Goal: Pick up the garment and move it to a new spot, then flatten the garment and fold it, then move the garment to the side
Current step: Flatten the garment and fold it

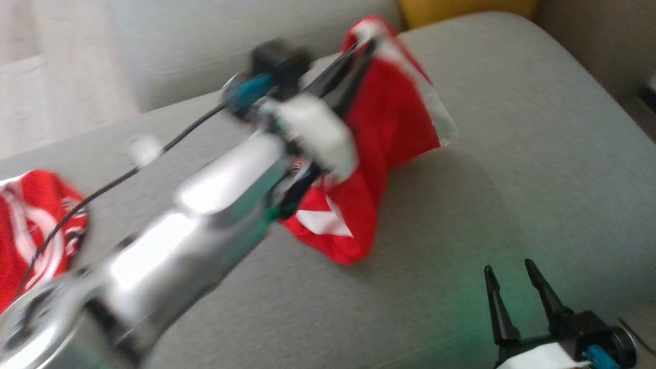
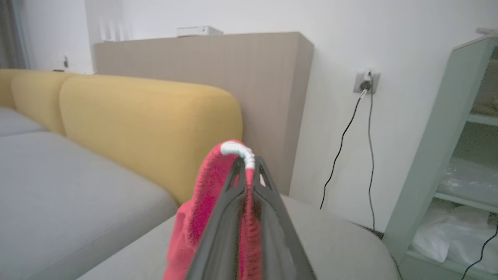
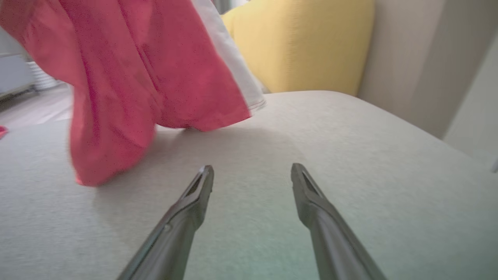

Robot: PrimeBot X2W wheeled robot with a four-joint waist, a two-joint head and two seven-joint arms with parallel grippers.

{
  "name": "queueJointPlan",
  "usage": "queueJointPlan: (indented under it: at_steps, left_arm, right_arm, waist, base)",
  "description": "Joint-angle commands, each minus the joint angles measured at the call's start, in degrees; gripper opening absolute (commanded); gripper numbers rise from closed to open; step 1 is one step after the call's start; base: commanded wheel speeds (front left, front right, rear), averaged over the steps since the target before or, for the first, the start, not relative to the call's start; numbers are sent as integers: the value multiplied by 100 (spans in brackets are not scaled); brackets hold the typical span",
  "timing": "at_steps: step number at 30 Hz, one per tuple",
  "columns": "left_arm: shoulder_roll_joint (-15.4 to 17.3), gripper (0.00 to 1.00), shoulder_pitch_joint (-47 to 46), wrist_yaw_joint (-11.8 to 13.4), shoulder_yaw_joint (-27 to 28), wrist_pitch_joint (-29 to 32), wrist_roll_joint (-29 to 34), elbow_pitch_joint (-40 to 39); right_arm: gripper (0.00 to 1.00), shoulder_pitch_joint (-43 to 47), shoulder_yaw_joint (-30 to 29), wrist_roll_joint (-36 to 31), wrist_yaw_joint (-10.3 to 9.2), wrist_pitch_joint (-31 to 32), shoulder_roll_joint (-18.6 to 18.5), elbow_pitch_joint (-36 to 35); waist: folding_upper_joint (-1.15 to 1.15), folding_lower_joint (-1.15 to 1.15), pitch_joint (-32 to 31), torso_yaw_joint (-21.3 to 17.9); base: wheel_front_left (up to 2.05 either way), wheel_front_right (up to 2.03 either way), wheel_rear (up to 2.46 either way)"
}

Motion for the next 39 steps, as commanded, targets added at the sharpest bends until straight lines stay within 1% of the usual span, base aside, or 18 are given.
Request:
queueJointPlan:
  at_steps: [1,3,7,10,13,15,17,19,21,24,25,29,32,35,39]
  left_arm:
    - [403,0,111,47,172,41,-37,-142]
    - [793,0,627,141,113,118,-163,-390]
    - [1461,0,1778,287,-25,148,-462,-839]
    - [1792,0,2447,387,-31,-13,-652,-1083]
    - [1938,0,2846,450,5,-177,-773,-1264]
    - [1975,0,2975,428,12,-237,-805,-1356]
    - [1983,0,3015,435,24,-281,-795,-1405]
    - [1966,0,2994,438,40,-310,-769,-1437]
    - [1942,0,2927,432,29,-316,-711,-1420]
    - [1885,0,2809,437,35,-327,-643,-1327]
    - [1885,0,2809,437,35,-327,-643,-1327]
    - [1774,0,2625,358,8,-319,-548,-1154]
    - [1654,0,2481,288,-20,-315,-478,-987]
    - [1536,0,2370,204,-35,-314,-445,-839]
    - [1419,0,2316,98,-2,-350,-469,-680]
  right_arm:
    - [100,-83,117,19,39,-22,-43,-206]
    - [100,-64,98,104,39,-22,-43,-224]
    - [100,-94,177,267,39,-22,-43,-128]
    - [100,-234,204,489,39,-22,-43,58]
    - [100,-516,142,902,39,-22,-43,415]
    - [100,-795,158,1174,39,-22,-46,715]
    - [100,-1140,254,1504,39,-22,-158,1032]
    - [100,-1541,472,1862,39,-22,-429,1371]
    - [100,-1968,771,2390,39,117,-713,1694]
    - [100,-2582,1175,3440,39,738,-1206,1880]
    - [100,-2582,1175,3440,39,738,-1206,1880]
    - [100,-3074,1576,4988,39,1826,-1849,1729]
    - [100,-3193,1738,5910,39,2591,-2256,1617]
    - [100,-3213,1824,6544,39,3156,-2512,1570]
    - [100,-3229,1875,7177,39,3611,-2612,1464]
  waist:
    - [0,1,-153,490]
    - [0,1,-112,732]
    - [0,1,-4,1172]
    - [0,1,87,1469]
    - [0,1,209,1756]
    - [0,1,280,1924]
    - [0,1,352,2077]
    - [0,1,445,2225]
    - [0,1,531,2365]
    - [0,1,671,2538]
    - [0,1,671,2538]
    - [0,1,813,2750]
    - [0,1,872,2901]
    - [0,1,898,3022]
    - [0,1,912,3099]
  base:
    - [0,0,0]
    - [0,0,0]
    - [0,0,0]
    - [0,0,0]
    - [0,0,0]
    - [0,0,0]
    - [0,0,0]
    - [0,0,0]
    - [0,0,0]
    - [0,0,0]
    - [0,0,0]
    - [0,0,0]
    - [0,0,0]
    - [0,0,0]
    - [0,0,0]
